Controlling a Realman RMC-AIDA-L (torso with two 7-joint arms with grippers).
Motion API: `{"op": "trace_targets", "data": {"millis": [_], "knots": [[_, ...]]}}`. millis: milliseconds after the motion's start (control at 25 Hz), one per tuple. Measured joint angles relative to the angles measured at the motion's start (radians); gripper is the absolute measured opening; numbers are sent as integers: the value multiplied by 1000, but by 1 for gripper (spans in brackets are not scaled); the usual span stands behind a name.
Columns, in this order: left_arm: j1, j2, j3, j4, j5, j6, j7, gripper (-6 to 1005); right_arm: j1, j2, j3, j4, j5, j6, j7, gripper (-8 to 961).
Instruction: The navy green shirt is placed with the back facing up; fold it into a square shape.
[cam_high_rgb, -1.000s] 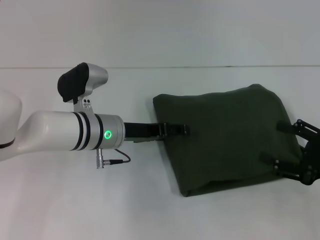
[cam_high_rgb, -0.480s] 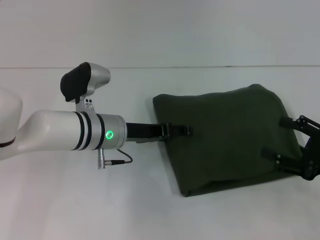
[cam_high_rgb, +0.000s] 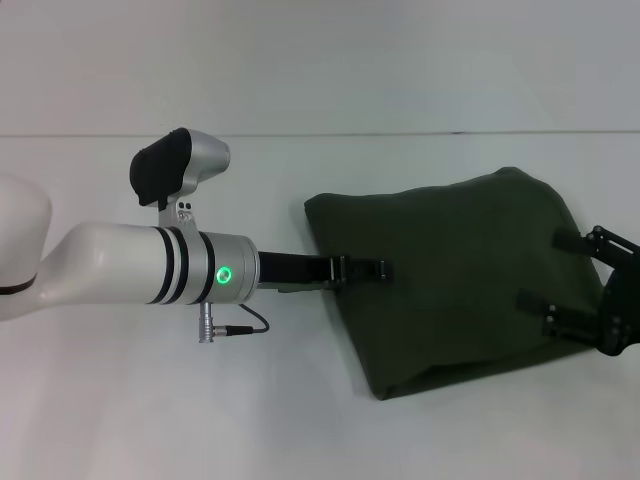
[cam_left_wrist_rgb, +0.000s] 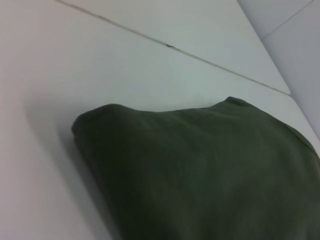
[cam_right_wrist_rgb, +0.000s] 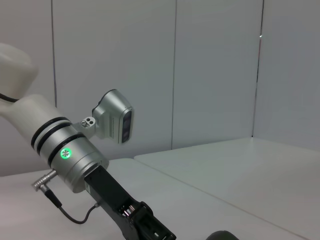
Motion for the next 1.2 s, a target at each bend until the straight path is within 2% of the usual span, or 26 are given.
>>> {"op": "trace_targets", "data": {"millis": [240, 640, 1200], "knots": [[13, 2, -15, 1, -1, -2, -2, 865, 1, 0, 0, 2, 0, -2, 0, 918], [8, 3, 8, 1, 6, -2, 0, 372, 9, 0, 0, 2, 1, -7, 1, 918], [10, 3, 15, 0, 7, -2, 3, 0, 15, 0, -5, 2, 2, -5, 11, 918]]}}
